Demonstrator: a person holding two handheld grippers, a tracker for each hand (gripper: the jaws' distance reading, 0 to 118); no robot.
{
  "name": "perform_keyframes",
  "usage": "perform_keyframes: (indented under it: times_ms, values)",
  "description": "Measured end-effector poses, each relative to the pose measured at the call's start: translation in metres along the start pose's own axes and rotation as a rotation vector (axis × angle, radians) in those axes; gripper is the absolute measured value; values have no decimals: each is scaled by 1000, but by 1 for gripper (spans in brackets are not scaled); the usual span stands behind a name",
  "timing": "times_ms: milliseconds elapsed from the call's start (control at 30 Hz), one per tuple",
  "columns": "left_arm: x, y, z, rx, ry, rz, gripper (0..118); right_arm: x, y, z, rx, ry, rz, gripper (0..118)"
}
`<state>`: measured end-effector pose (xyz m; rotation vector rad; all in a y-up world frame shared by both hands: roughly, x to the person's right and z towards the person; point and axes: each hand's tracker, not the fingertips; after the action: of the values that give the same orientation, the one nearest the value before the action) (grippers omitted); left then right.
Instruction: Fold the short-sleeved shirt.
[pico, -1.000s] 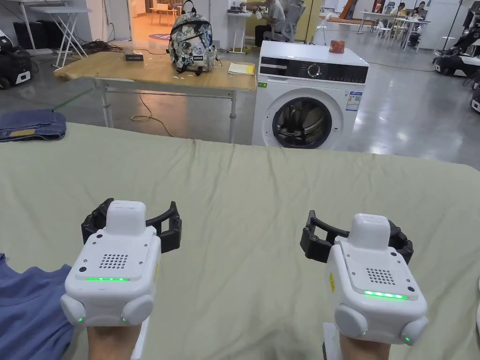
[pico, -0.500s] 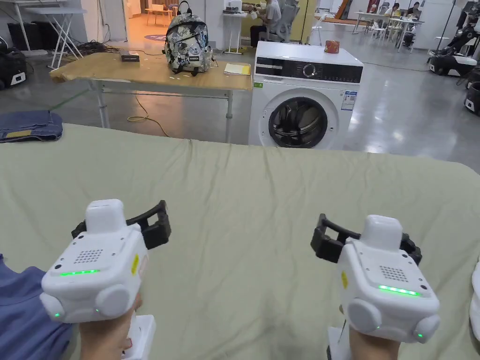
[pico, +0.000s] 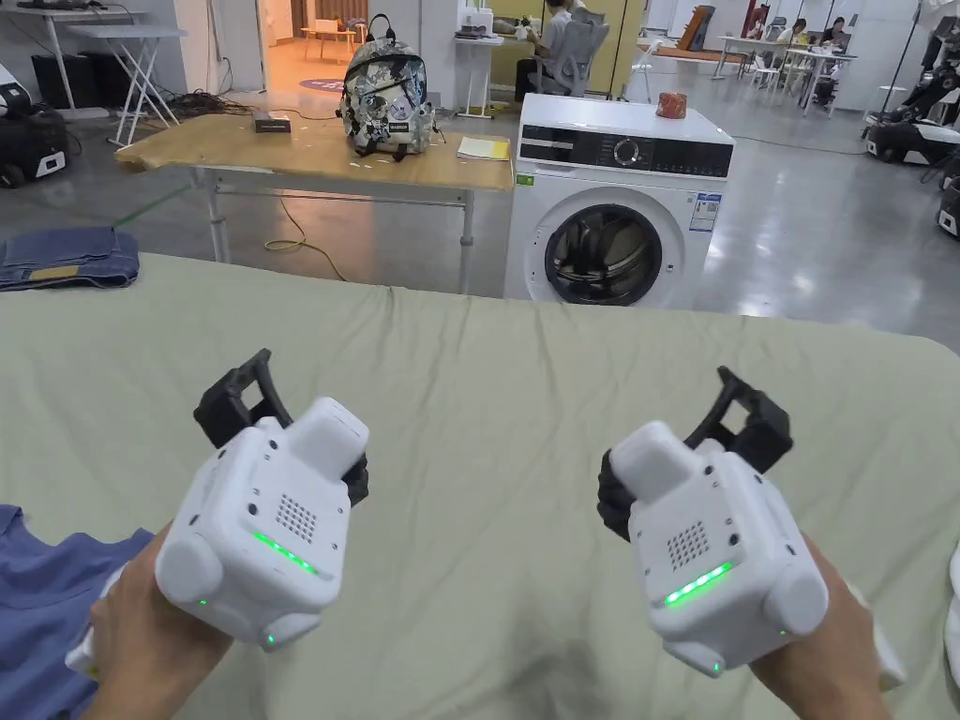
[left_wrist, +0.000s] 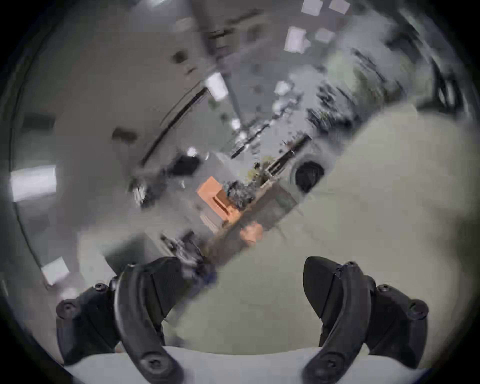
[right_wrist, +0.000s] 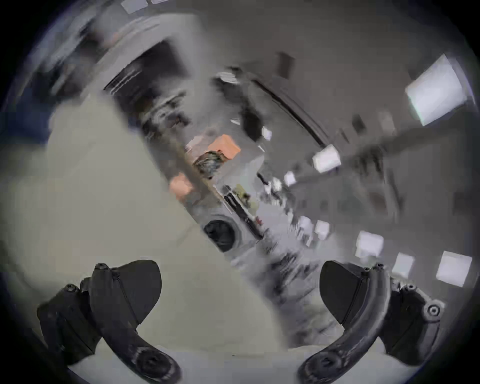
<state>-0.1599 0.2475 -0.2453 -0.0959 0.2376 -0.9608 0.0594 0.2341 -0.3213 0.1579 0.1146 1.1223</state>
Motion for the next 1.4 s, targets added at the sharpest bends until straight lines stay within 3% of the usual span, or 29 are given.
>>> perform_keyframes:
  times_ms: [67, 100, 133, 200, 267, 400, 467, 500, 567, 700, 1033, 1133, 1200, 1233, 1300, 1333, 1367, 1400]
  values:
    - [14, -5, 2, 20, 56, -164, 97, -9, -6, 0, 18, -4, 206, 118]
    - [13, -9, 4, 35, 64, -213, 97, -12, -7, 0, 11, -1, 257, 118]
    - [16, -12, 6, 41, 71, -252, 97, -13, -9, 1, 7, 8, 268, 118]
    - [13, -9, 9, 28, 64, -216, 97, -11, -12, -1, -19, 6, 212, 118]
    - [-9, 0, 8, -10, 9, 11, 96, -5, -9, -1, -65, 11, 8, 118]
    - [-60, 3, 5, -62, -36, 567, 96, 19, -8, -2, -184, 84, -636, 118]
    - [-79, -5, 3, -81, -80, 794, 95, 25, -16, -5, -238, 87, -908, 118]
    - [-82, -19, -8, -79, -102, 891, 92, 26, -20, -5, -251, 87, -1002, 118]
    - [-90, -30, -10, -69, -120, 1015, 90, 26, -26, -3, -272, 70, -1118, 118]
    - [-87, -42, -13, -47, -85, 1094, 90, 23, -32, 3, -263, 3, -1155, 118]
    - [-73, -21, -9, -80, -108, 959, 90, 19, -14, 11, -218, -27, -1090, 118]
    - [-71, -23, -7, -65, -105, 960, 89, 18, -9, 14, -208, -29, -1094, 110]
    - [-72, -22, 0, -51, -94, 961, 82, 18, -8, 14, -207, -33, -1098, 96]
    - [-72, -21, 2, -44, -81, 959, 74, 17, -7, 15, -208, -36, -1098, 81]
    - [-73, -19, 6, -34, -56, 953, 36, 15, -7, 17, -216, -63, -1087, 46]
    - [-74, -18, 6, -38, -52, 950, 19, 16, -8, 18, -215, -62, -1087, 12]
    - [-75, -18, 7, -36, -51, 950, 8, 16, -8, 18, -215, -63, -1091, 0]
    - [-76, -17, 8, -31, -48, 946, 6, 16, -8, 20, -216, -80, -1092, 0]
